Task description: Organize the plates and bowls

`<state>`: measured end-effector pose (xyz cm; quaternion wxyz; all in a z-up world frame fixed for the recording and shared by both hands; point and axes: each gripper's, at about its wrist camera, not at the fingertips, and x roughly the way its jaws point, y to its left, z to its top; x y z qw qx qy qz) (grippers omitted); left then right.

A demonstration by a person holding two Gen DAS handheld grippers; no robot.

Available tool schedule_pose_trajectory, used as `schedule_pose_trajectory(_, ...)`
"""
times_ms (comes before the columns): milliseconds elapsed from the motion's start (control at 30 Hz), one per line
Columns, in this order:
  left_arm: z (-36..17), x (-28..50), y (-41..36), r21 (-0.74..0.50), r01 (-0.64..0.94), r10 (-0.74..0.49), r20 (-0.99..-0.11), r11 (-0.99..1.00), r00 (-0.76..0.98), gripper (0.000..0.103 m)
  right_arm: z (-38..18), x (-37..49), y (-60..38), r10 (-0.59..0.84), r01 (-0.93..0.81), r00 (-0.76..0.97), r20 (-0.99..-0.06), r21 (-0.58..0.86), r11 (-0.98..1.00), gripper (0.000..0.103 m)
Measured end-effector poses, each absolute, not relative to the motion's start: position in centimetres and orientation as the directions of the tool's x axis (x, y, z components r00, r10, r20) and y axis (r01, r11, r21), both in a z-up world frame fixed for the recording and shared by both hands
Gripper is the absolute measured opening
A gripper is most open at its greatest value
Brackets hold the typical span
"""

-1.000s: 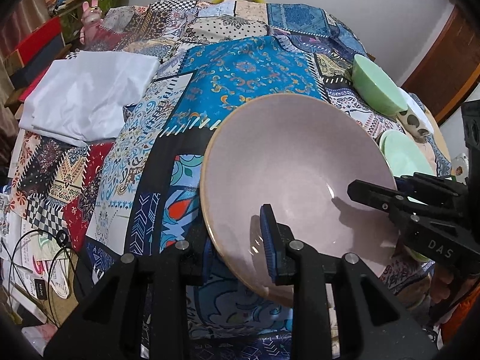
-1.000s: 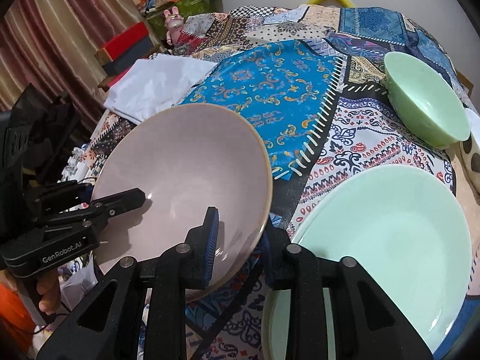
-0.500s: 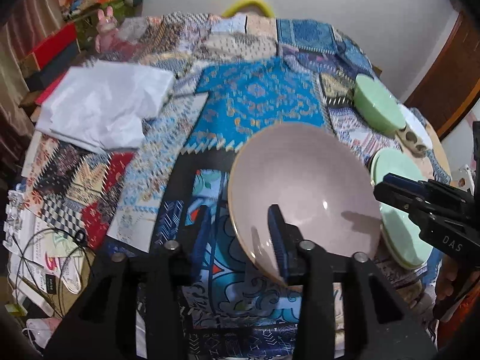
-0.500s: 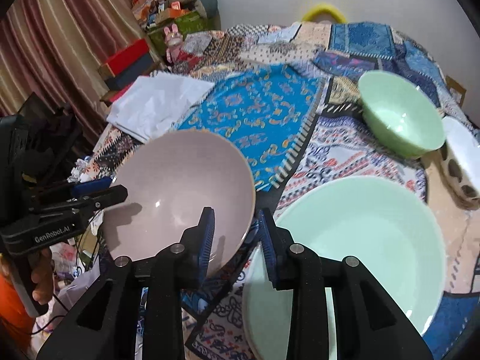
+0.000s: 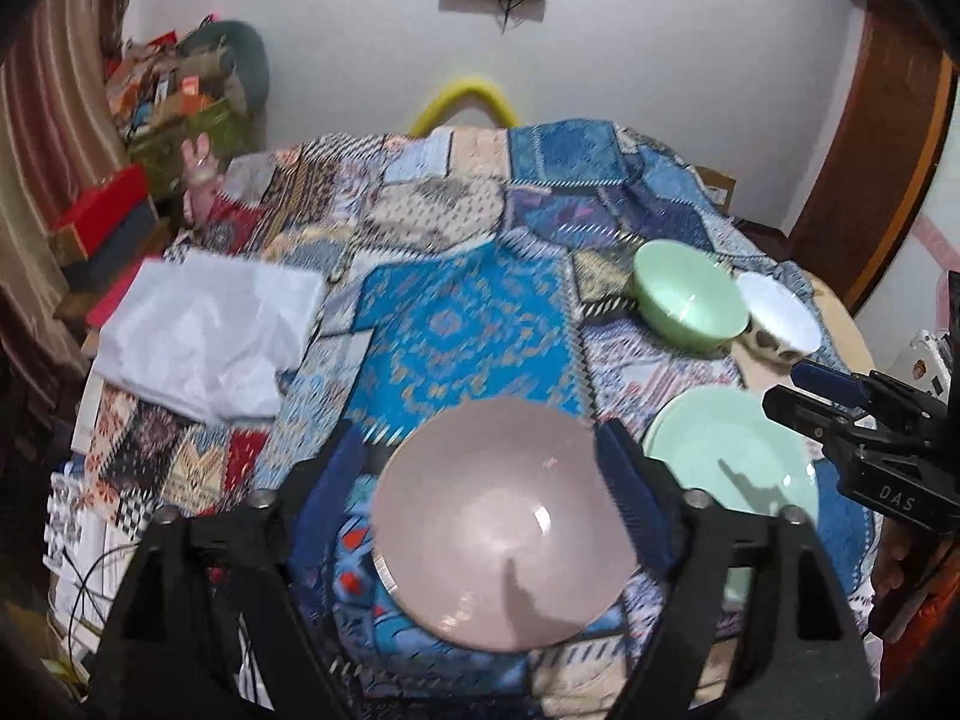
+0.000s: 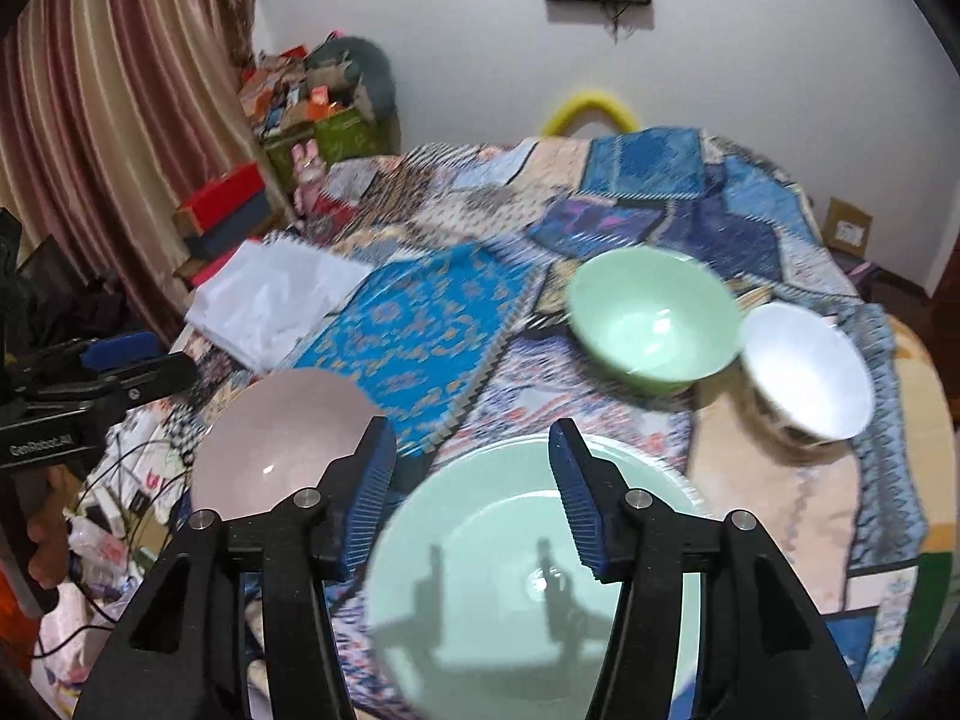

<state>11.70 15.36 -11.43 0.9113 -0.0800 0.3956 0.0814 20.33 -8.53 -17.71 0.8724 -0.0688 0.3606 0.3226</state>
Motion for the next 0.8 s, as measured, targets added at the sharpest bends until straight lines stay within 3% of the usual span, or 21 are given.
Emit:
schedule_pose_trajectory(267, -9.8, 16.4, 11.7, -0.079, -0.148, 0.046, -0.72, 0.986, 0.692, 0.09, -17.4, 23.9, -13.1, 0.459, -0.523, 0.601, -0.655, 0.112, 0.845, 0.05)
schedule_pose_trajectory(633, -12.7, 25.8, 8.3, -0.088, -0.087, -0.014, -0.777, 0.992, 0.629, 0.09, -18.0, 28.7, -16.6, 0.408, -0.455, 0.637, -0.654, 0.108, 0.884, 0.05)
schedule_pose_trajectory(800, -14.9, 29.3, 7.3, -0.118, -0.06, -0.059, -0.799, 0.991, 0.598, 0.085, -18.9, 30.6, -16.9, 0.409, -0.452, 0.628, -0.662, 0.117, 0.884, 0.043)
